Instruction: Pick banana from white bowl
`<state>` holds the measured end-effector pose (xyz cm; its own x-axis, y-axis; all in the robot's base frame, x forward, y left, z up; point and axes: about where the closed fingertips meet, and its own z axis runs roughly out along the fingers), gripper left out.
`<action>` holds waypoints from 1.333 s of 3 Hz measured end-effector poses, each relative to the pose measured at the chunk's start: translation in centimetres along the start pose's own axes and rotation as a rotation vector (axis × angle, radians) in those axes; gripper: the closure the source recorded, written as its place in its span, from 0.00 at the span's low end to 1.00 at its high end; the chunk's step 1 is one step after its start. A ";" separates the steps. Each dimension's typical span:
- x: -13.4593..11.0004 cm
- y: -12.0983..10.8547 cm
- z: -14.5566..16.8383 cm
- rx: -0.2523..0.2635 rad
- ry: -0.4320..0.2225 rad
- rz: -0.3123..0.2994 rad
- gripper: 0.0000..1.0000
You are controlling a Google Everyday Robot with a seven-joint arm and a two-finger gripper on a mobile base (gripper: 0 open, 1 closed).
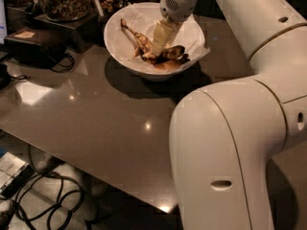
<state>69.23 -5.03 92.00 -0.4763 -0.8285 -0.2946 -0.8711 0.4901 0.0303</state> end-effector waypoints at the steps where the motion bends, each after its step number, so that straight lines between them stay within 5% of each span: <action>1: 0.0 0.0 0.0 0.000 0.000 0.000 0.49; 4: 0.0 0.0 0.0 0.000 0.000 0.000 0.48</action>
Offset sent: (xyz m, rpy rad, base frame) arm -0.0298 -0.1021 -0.0225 -0.0842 0.2226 -0.1870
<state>69.23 -5.03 92.01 -0.4764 -0.8284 -0.2946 -0.8711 0.4901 0.0303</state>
